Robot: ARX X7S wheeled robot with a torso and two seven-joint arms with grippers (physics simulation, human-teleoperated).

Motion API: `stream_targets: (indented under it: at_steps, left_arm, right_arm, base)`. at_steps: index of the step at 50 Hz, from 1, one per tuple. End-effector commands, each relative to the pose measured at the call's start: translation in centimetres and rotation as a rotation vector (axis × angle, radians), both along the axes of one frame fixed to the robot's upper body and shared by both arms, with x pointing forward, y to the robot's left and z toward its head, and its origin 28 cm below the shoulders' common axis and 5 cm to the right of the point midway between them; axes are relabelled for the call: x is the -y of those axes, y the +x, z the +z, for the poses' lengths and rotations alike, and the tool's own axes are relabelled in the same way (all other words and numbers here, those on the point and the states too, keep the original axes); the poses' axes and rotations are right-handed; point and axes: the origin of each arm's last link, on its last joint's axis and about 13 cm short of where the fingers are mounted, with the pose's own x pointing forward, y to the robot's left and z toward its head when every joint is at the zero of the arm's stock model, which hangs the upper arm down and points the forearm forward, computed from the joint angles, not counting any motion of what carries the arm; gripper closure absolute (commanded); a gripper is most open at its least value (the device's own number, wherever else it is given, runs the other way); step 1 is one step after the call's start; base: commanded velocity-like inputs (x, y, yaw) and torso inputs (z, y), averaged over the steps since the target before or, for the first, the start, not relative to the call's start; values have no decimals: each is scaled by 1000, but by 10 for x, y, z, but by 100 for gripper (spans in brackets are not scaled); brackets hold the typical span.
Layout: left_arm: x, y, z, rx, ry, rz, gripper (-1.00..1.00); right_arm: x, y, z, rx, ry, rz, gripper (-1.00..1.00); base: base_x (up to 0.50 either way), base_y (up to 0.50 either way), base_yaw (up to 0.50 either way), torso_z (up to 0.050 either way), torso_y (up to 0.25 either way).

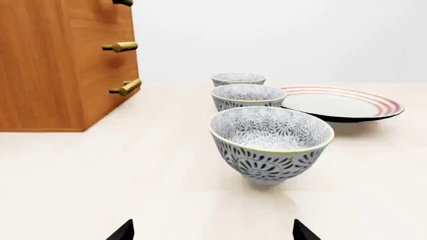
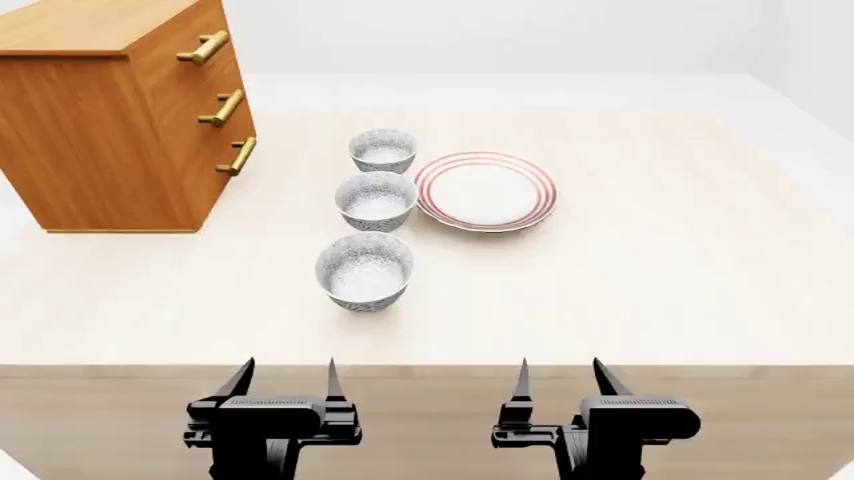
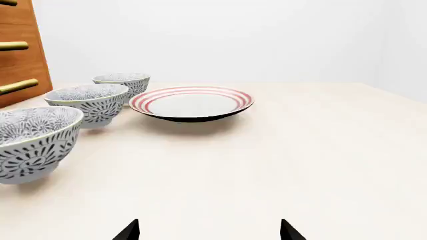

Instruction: Stack the bowl in the middle on the bowl at the back.

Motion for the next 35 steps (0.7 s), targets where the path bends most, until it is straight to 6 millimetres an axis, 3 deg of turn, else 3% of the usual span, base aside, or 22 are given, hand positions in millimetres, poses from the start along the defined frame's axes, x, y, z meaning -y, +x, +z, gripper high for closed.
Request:
stream_targets:
  at_steps: [1, 16, 32, 35]
  left_arm:
    - [0, -1, 1, 0, 2, -1, -100]
    - [-4, -1, 5, -11, 1, -8, -100]
    - [-3, 4, -1, -25, 43, -18, -100]
    - [-5, 9, 3, -1, 64, 2, -100]
  right_arm:
    - [-2, -1, 0, -3, -16, 21, -100]
    - [-3, -2, -1, 12, -88, 59, -100]
    - [3, -3, -1, 13, -112, 30, -100]
    - [5, 0, 1, -8, -142, 8, -100]
  base:
    - [0, 0, 0, 0, 0]
    - [0, 0, 0, 0, 0]
    - [0, 448, 0, 0, 0]
    - [0, 14, 0, 8, 0]
